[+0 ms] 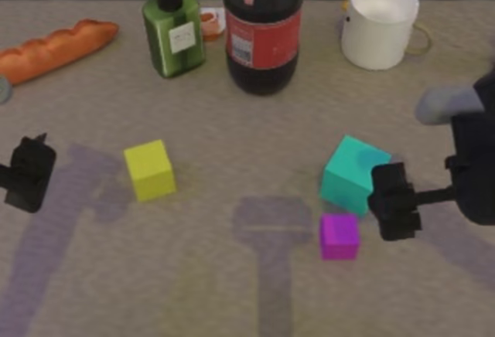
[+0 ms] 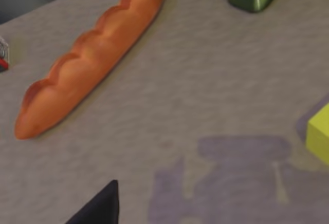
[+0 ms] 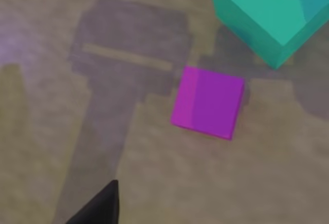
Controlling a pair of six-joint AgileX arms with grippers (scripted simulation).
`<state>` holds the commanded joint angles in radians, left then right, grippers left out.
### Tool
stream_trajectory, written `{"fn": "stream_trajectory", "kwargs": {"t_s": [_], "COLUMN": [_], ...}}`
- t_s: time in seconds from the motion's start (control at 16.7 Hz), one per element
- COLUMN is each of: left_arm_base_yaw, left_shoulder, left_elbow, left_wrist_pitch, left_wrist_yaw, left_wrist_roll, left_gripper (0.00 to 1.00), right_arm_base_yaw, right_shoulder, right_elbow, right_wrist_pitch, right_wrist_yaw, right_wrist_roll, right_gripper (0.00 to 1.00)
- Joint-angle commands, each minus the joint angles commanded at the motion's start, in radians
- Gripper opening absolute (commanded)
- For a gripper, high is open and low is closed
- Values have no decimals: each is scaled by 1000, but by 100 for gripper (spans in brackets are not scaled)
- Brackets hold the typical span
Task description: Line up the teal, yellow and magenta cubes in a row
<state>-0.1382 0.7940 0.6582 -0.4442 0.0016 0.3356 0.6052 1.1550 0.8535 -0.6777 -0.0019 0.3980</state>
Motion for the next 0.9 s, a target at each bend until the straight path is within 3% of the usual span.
{"fn": "stream_trajectory", "kwargs": {"t_s": [0.48, 0.9], "left_arm_base_yaw": [-133, -206], "left_shoulder": [843, 1271], "left_elbow": [616, 979], "left_wrist_pitch": [-448, -674], "left_wrist_yaw": [-2, 0], "left_wrist_roll": [328, 505], "left_gripper": [100, 100], "right_arm_base_yaw": [-286, -555], "right_shoulder": [-746, -1114], "right_elbow": [-578, -829], "right_wrist_pitch": [406, 647], "right_wrist_yaw": [-12, 0], "right_wrist_roll": [-245, -383], "right_gripper": [100, 100]}}
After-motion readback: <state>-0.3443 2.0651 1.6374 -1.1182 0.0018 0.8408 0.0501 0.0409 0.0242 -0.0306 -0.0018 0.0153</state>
